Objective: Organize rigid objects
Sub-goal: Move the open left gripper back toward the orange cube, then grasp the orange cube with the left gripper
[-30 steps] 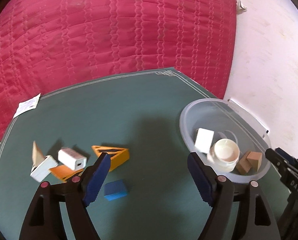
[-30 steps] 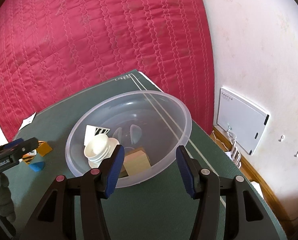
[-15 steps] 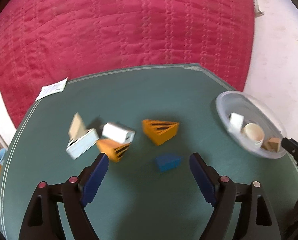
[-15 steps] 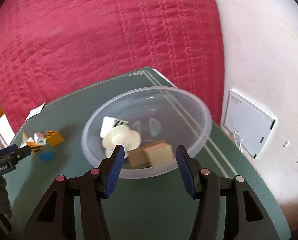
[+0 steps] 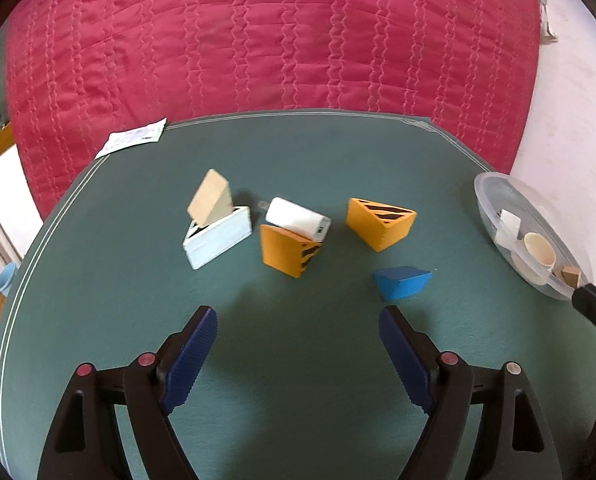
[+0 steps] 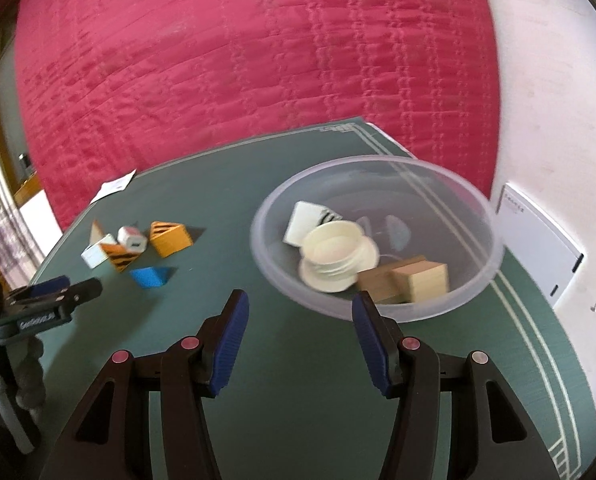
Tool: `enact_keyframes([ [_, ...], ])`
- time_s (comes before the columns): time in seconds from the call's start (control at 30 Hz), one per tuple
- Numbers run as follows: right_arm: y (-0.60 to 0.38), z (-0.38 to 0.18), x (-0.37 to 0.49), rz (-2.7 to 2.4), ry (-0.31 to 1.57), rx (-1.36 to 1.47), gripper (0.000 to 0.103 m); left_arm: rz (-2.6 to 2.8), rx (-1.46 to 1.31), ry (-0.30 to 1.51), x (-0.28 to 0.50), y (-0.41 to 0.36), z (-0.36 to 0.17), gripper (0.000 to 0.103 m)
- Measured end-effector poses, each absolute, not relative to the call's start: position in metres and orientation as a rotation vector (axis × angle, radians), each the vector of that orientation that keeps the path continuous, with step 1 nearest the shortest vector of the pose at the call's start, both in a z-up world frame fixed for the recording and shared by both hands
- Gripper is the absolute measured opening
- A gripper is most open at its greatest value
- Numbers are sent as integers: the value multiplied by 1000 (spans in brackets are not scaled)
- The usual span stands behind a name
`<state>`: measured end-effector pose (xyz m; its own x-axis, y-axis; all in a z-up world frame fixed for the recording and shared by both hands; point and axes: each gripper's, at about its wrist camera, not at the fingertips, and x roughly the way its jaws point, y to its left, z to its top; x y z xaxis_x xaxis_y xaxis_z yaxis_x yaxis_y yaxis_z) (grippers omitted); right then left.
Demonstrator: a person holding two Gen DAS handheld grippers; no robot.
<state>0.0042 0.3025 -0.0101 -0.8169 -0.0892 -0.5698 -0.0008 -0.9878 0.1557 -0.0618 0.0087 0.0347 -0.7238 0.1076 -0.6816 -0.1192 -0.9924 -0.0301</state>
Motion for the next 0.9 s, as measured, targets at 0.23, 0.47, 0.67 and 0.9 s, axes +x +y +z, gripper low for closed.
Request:
enact_keyframes([
  [0.23,277,-19,3,-2856,-197,971,55,2860,-1135,8,-74,-16,36,86],
  [0.47,258,-28,2,-2790,-169,999,55,2874,-1172,-15,-92,-33,34,86],
  [0.67,249,-31,2,-2756,-157,1008,55,2865,-1163,34,-104,-24,34,86],
  [0.9,247,-32,2,-2742,-165,1018,55,2820,-1177,97,-120,-9,26,85],
])
